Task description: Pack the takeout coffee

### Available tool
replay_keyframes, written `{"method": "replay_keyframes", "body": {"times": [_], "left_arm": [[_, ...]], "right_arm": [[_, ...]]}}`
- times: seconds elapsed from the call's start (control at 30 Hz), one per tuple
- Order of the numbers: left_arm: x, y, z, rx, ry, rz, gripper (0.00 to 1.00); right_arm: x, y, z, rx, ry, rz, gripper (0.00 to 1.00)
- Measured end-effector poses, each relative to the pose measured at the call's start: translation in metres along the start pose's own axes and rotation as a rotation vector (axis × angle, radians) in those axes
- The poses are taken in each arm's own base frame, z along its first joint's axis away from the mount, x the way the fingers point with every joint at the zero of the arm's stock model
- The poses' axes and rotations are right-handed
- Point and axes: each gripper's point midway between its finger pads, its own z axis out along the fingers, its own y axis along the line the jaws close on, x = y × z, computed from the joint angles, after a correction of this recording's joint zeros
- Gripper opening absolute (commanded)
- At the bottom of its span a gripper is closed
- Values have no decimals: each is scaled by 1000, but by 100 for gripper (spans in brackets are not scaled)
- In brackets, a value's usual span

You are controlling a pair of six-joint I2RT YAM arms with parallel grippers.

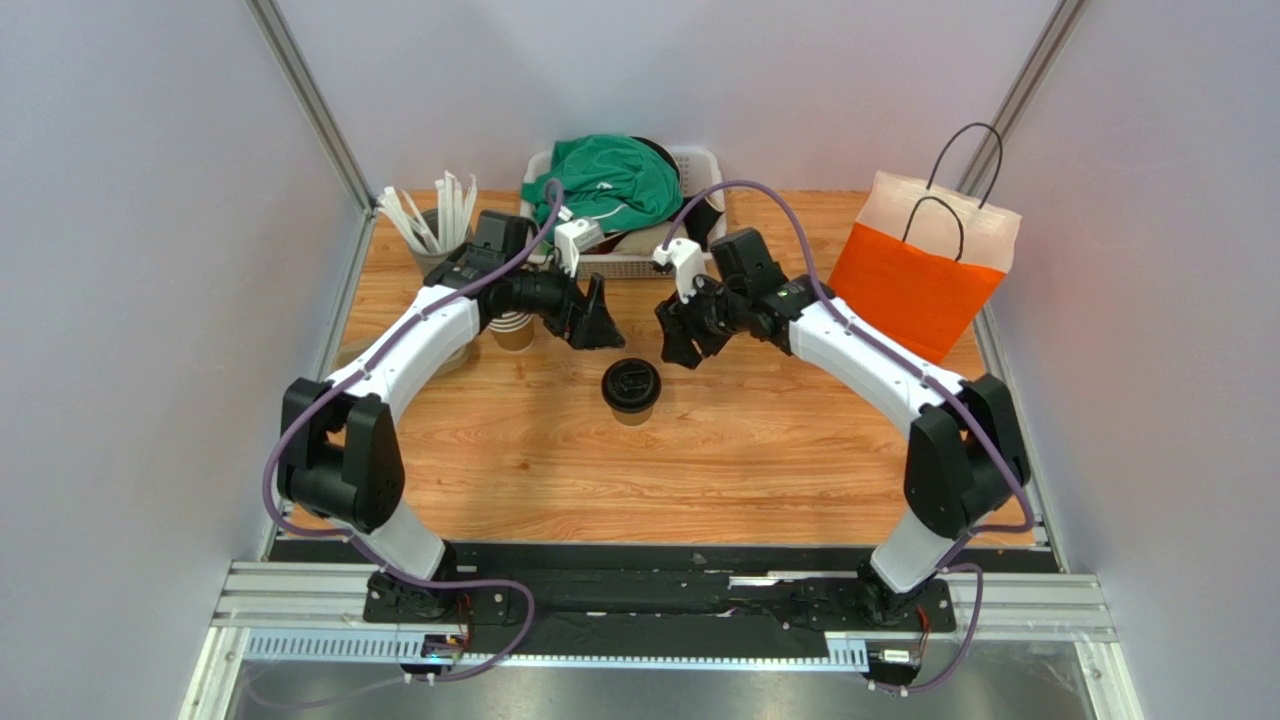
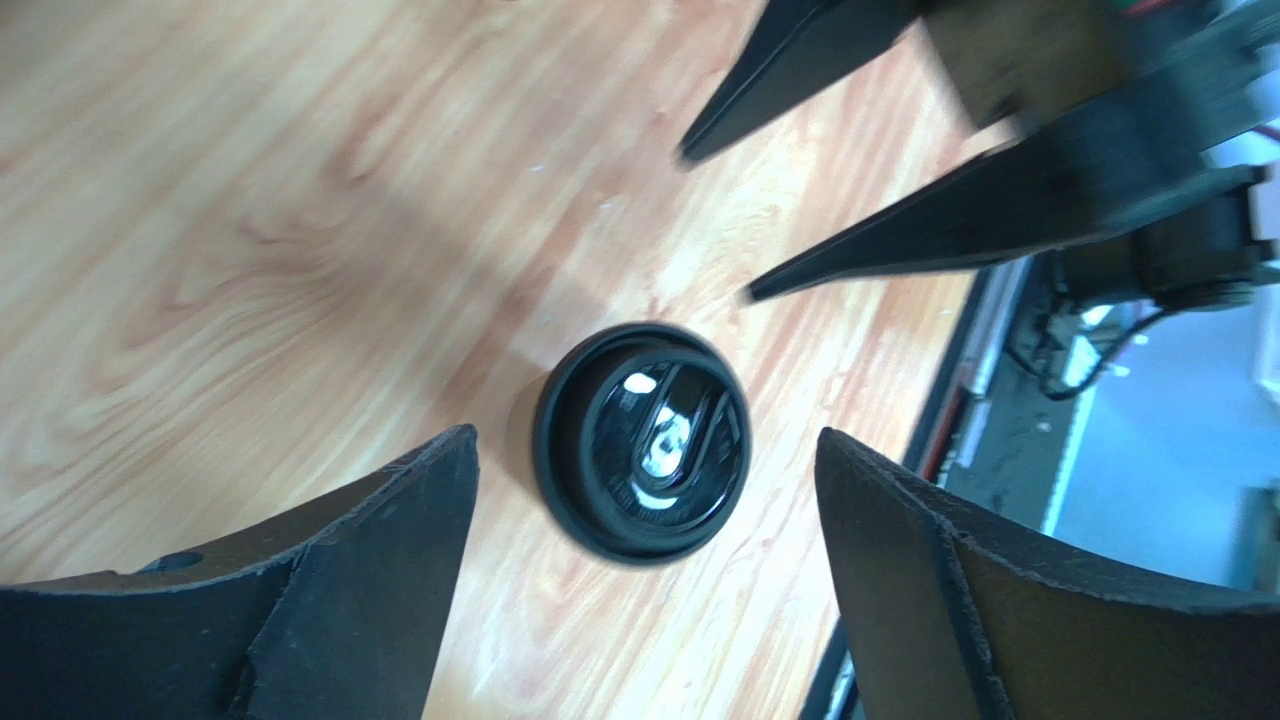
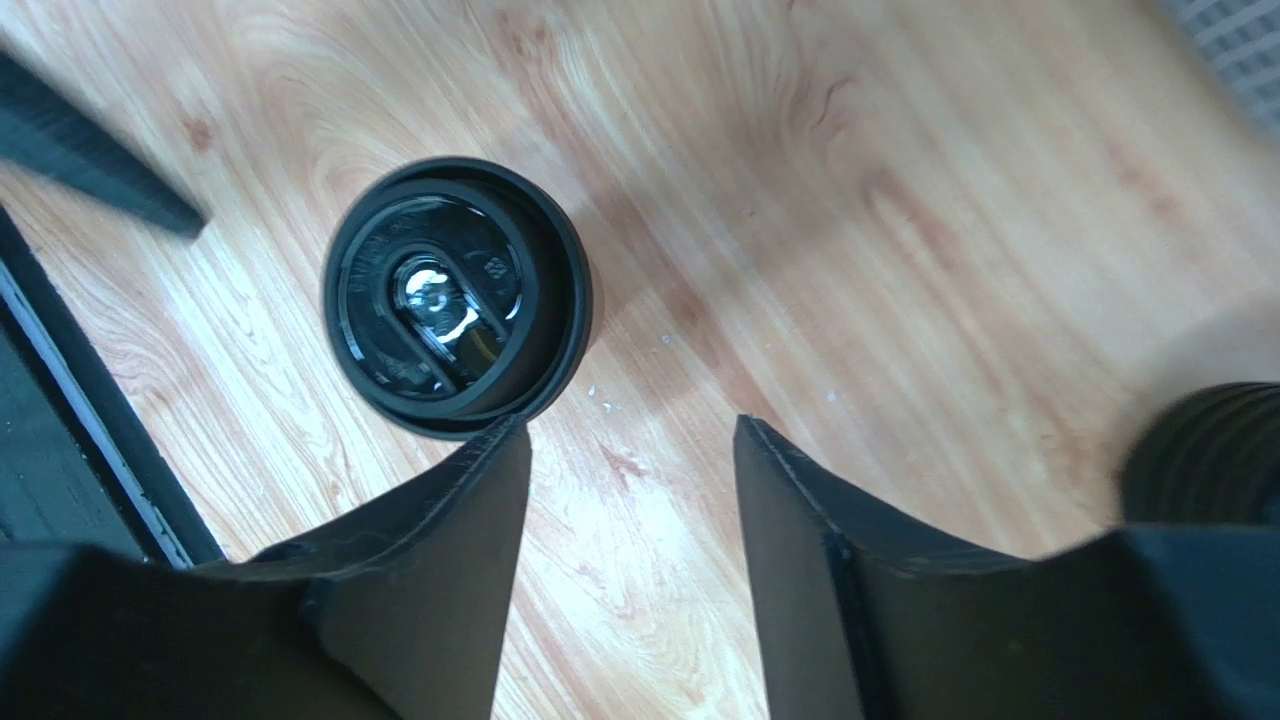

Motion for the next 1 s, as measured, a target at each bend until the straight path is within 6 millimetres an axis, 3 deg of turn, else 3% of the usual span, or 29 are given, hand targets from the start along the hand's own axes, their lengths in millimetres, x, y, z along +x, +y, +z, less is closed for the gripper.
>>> {"method": "replay_keyframes", "body": {"times": [0.17, 0.43, 0.57, 0.77, 0.93, 1.0], "left_arm": [[5, 3, -18, -80, 27, 74, 97], [36, 13, -43, -188, 133, 98, 97], [50, 14, -78, -327, 124, 130, 98], [68, -2, -135, -544, 52, 237, 99], [88, -17, -162, -640, 15, 290, 99], [96, -19, -172, -681, 6, 306, 99]], "right_arm": [[-20, 1, -27, 27, -69, -61, 62], [-15, -11, -38, 83, -51, -76, 61], [-22, -19, -53, 145, -73, -79, 61], [-37, -36, -77, 248, -102, -77, 61], [-54, -45, -124, 383, -154, -114, 69], [-60, -48, -153, 455, -190, -136, 69]]}}
